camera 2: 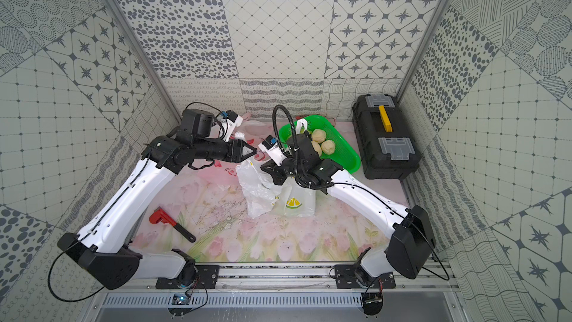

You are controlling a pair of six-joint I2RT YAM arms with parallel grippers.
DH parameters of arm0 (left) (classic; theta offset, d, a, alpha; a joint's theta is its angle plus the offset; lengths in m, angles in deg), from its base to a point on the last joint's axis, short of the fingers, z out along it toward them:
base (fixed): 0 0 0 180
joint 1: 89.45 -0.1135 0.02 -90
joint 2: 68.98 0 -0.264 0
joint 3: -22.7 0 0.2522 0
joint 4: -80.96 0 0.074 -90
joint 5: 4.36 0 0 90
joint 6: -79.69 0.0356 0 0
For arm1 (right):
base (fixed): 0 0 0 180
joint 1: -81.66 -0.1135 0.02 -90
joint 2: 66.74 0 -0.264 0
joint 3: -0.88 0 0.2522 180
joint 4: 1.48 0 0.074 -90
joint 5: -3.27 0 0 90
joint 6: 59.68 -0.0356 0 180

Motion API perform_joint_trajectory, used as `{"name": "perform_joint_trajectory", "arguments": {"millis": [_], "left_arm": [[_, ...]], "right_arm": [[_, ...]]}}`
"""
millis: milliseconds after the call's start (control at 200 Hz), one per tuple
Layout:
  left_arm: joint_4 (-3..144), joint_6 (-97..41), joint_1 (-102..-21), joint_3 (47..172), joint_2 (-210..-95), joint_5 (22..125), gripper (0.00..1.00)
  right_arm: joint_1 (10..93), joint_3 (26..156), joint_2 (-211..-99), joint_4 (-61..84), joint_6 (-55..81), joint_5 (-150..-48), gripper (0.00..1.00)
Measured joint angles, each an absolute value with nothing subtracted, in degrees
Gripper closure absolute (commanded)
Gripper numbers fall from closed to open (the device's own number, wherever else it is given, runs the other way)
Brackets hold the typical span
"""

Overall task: Place the pears into plastic bags & tie knots
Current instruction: Tie the plastic bag at the center of the board.

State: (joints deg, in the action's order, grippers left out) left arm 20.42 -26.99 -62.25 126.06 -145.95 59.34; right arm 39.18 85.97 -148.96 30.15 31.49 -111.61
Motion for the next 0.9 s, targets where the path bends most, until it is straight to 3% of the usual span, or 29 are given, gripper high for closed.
{"name": "perform_joint_trajectory", "arguments": {"millis": [215,380,495,690,800,896], "left_arm": [[24.8,-26.2,-62.7,118.1,-139.0,60.9,0.22],[29.5,-26.2,-62.9,114.0,-133.7,62.4,0.19],[31.6,-26.2,-63.4,113.1,-133.0,63.6,0.2],[32.6,-25.8,-65.4,113.5,-133.5,67.7,0.22],[31.2,-25.3,-66.7,114.1,-134.3,70.7,0.23],[31.0,-25.3,-67.3,114.8,-134.6,71.0,0.23]], "right_arm": [[39.6,86.8,-147.7,30.0,28.1,-111.9,0.66],[39.6,91.4,-147.8,32.4,24.4,-111.2,0.35],[39.1,96.6,-149.3,33.1,21.5,-111.0,0.22],[36.2,103.7,-155.4,33.7,21.5,-108.9,0.16],[36.1,105.8,-158.7,33.2,21.5,-108.8,0.17],[35.7,106.8,-161.6,32.9,21.7,-108.7,0.26]]}}
